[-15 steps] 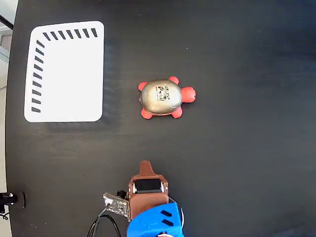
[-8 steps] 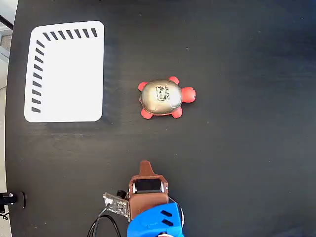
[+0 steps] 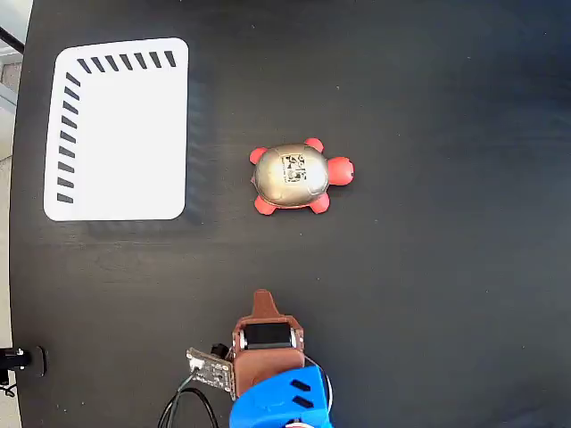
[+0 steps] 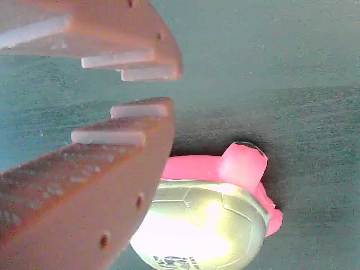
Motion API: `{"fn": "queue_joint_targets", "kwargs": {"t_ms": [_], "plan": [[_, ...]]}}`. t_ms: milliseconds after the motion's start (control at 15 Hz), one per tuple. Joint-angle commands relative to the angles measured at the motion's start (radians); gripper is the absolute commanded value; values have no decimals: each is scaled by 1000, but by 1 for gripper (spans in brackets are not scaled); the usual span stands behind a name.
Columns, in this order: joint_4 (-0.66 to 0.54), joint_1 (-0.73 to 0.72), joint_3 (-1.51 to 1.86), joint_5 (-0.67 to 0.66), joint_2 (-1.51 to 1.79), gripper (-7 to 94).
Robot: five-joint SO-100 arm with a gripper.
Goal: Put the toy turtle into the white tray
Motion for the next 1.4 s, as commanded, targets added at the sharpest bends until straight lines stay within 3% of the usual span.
{"fn": "queue_joint_targets", "kwargs": {"t_ms": [0,1333], "plan": [[17,-12,-38,18,5,0],[17,-51,-38,-14,5,0]]}}
